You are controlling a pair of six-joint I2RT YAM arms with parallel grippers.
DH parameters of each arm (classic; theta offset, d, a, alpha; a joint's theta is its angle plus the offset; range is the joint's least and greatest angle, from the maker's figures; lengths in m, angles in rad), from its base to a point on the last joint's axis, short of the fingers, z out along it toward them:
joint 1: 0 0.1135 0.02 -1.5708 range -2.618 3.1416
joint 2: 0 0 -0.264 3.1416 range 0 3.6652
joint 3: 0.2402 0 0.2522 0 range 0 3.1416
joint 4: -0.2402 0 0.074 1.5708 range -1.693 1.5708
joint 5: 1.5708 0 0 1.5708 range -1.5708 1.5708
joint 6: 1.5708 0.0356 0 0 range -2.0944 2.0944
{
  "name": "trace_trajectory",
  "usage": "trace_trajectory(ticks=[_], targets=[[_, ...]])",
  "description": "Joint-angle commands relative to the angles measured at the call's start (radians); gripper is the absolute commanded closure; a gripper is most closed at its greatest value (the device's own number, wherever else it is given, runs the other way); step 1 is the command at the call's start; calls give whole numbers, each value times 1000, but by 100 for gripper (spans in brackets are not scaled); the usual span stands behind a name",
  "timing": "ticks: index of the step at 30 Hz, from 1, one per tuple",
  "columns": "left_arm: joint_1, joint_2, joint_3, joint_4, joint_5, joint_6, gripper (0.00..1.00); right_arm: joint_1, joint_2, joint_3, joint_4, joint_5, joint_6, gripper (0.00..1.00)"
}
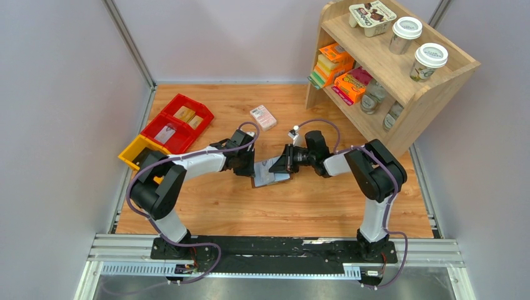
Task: Take the credit cards out of the card holder
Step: Remove the credit card from the card holder.
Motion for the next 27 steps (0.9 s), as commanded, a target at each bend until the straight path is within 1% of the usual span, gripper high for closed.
trace_trajectory(ticks=[1, 7, 9, 11, 17, 22, 26, 27], targets=[[-10, 82, -64, -126, -55, 23, 83, -16, -22, -13, 72, -37, -1, 94], [-11, 90, -60, -126, -52, 26, 84, -36, -13, -28, 78, -43, -4, 93], [-10, 90, -60, -126, -52, 26, 84, -49, -16, -37, 78, -42, -10, 95], [-10, 90, -60, -126, -52, 26, 84, -65, -17, -46, 69, -39, -16, 99], [-10, 73, -63, -116, -57, 28, 84, -95, -75, -69, -44, 19, -79, 100], [-10, 27, -70, -87, -71, 29, 81, -97, -172, -100, -126, 111, -101, 100], [-10, -5, -63, -77, -80, 36, 75, -97, -243, -126, -127, 148, -72, 100], [-10, -15, -60, -76, -80, 40, 72, -98, -256, -131, -129, 156, -64, 100]])
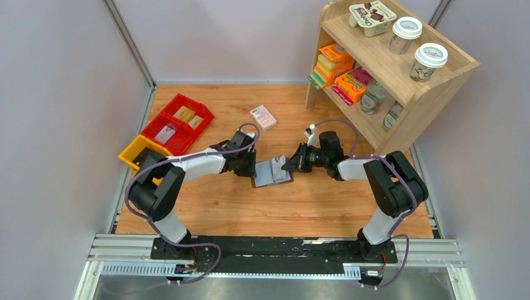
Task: Take the credit cards out of the card holder
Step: Remove the credit card from the card holder.
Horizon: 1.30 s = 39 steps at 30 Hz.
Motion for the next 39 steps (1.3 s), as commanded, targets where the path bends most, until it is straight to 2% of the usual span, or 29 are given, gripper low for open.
trace_trajectory(ticks=[1, 5, 9, 15, 21, 23, 25, 29, 39], targets=[[-4, -10, -36, -99, -69, 44, 71, -7, -98, -22, -20, 80, 4, 100], [-4, -53, -8, -107, -104, 52, 62, -7, -167, -25, -44, 122, 22, 100], [-4, -120, 18, -110, -134, 46, 44, -7, -241, -23, -29, 131, 48, 100], [-4, -292, 30, -75, -172, -21, 29, -6, -328, -62, 128, 212, 206, 100], [-4, -519, -45, 92, -149, -178, 19, 60, -428, -111, 284, 414, 333, 100], [-4, -591, -94, 228, -137, -250, 16, 89, -450, -114, 319, 493, 363, 100], [-4, -632, -140, 348, -126, -333, 15, 123, -453, -109, 354, 537, 390, 100], [-4, -636, -183, 483, -79, -475, 15, 181, -445, -80, 394, 602, 419, 100], [-6, -597, -208, 599, -39, -643, 20, 234, -428, -31, 442, 613, 416, 100]])
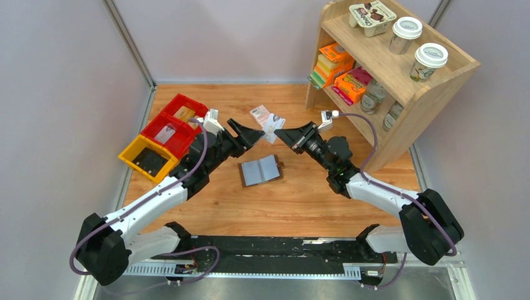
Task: Take the credit cards out of the card holder
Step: Remove the credit card from the card holder, then place the credit card in the storage box.
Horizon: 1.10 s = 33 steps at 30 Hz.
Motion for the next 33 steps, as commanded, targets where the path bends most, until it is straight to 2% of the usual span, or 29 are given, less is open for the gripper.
trace_trajectory(ticks=[1, 9, 11, 15, 16, 17, 18, 19, 20, 23, 26, 30, 33], targets=[[-2, 13, 7, 121, 44, -109, 21, 8, 2, 45, 98, 22, 7, 100], [-7, 87, 18, 231, 110, -212, 34, 23, 37, 73, 160, -49, 9, 100], [-8, 96, 16, 262, 113, -221, 42, 36, 48, 76, 171, -50, 13, 100], [-8, 93, 2, 305, 102, -230, 70, 49, 61, 73, 172, -43, 22, 100], [-10, 88, -4, 311, 99, -230, 74, 51, 65, 73, 172, -43, 22, 100], [-8, 85, -8, 322, 92, -228, 83, 51, 66, 71, 171, -41, 24, 100], [-8, 79, -13, 325, 85, -224, 87, 51, 69, 71, 171, -41, 22, 100], [-8, 76, -15, 325, 82, -221, 99, 51, 69, 71, 169, -41, 16, 99], [-8, 70, -18, 316, 72, -213, 100, 51, 71, 71, 164, -43, 13, 98], [-4, 48, -19, 281, 62, -163, 100, 49, 69, 71, 148, -53, -19, 84], [32, 3, -4, 157, 79, -92, 100, 28, 46, 71, 57, -66, -85, 66], [166, -40, 68, -107, 146, 67, 100, -27, -23, 85, -179, -93, -221, 41], [281, -38, 132, -218, 252, 178, 100, -49, -96, 76, -337, -51, -345, 26]])
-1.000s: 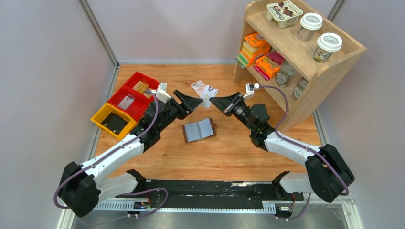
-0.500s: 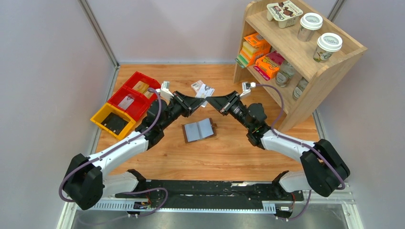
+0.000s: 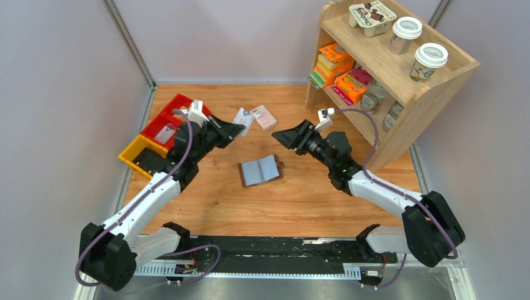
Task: Take the credit cards out of the card holder
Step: Place the credit card in the storage box.
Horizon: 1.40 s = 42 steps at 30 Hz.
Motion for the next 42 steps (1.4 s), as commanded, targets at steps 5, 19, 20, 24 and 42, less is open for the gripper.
trace_trajectory(ticks=[5, 19, 20, 24, 42], targets=[[378, 48, 218, -489, 357, 353, 100, -36, -245, 19, -429, 161, -391, 5], [776, 458, 608, -957, 190, 710, 100, -41, -396, -8, -600, 307, -570, 0], [780, 522, 660, -985, 182, 715, 100, -39, -400, -11, -600, 310, -577, 0], [790, 691, 787, -1036, 175, 732, 100, -41, -402, -13, -605, 318, -589, 0], [802, 993, 965, -1053, 185, 707, 95, -42, -400, -1, -626, 359, -615, 0]])
